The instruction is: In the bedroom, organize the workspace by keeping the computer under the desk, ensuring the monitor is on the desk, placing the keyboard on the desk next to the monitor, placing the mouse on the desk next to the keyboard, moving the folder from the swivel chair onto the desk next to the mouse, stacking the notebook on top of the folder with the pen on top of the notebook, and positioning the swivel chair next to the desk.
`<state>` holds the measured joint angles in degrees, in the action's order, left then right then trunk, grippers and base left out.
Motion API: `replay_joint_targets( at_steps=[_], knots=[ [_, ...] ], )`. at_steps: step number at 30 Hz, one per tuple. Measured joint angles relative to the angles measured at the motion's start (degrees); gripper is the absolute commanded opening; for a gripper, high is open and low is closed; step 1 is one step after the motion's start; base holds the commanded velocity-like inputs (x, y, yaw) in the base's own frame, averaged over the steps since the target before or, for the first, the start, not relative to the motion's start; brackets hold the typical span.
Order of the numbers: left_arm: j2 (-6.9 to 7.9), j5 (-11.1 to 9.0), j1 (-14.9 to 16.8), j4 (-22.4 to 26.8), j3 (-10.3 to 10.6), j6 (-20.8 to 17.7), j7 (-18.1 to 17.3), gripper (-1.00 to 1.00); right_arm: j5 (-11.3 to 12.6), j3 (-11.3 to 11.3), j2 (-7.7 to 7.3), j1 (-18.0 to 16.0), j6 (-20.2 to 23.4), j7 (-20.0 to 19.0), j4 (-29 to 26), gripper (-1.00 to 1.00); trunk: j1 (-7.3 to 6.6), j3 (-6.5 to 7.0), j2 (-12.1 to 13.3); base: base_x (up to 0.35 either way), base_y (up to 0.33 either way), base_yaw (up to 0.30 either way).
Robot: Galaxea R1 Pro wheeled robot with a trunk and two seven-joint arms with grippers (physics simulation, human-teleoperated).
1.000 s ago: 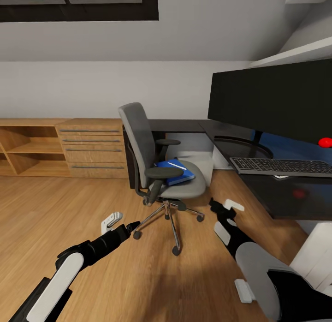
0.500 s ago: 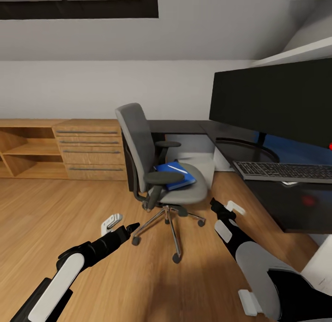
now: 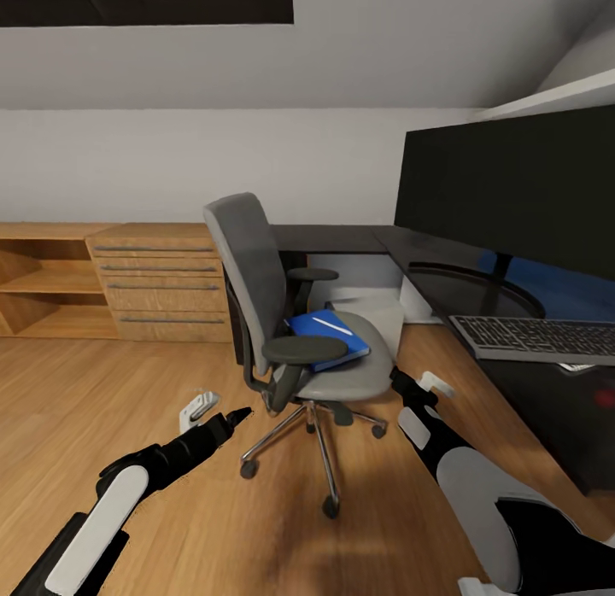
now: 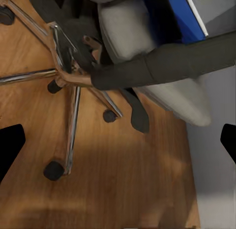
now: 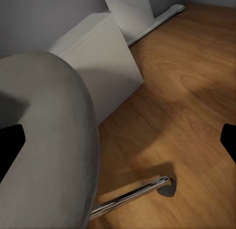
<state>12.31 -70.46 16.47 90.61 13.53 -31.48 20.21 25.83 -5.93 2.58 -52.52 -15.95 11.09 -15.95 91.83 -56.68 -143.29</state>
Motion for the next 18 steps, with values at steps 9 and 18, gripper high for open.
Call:
replay_joint_targets(
  at_steps=[9, 18],
  knots=[
    [0.04, -1.1, -0.1, -0.2, -6.2, -0.2, -0.1, 1.0, 0.0, 0.0, 0.1, 0.0, 0.0, 0.0, 0.2, 1.0, -0.01, 0.0, 0.0, 0.125, 0.002, 0.0],
    [0.08, -1.1, -0.1, -0.2, -8.9, -0.4, 0.0, 1.0, 0.0, -0.1, 0.05, 0.0, 0.0, 0.0, 0.4, 1.0, -0.01, 0.0, 0.0, 0.123, -0.032, 0.0]
  ],
)
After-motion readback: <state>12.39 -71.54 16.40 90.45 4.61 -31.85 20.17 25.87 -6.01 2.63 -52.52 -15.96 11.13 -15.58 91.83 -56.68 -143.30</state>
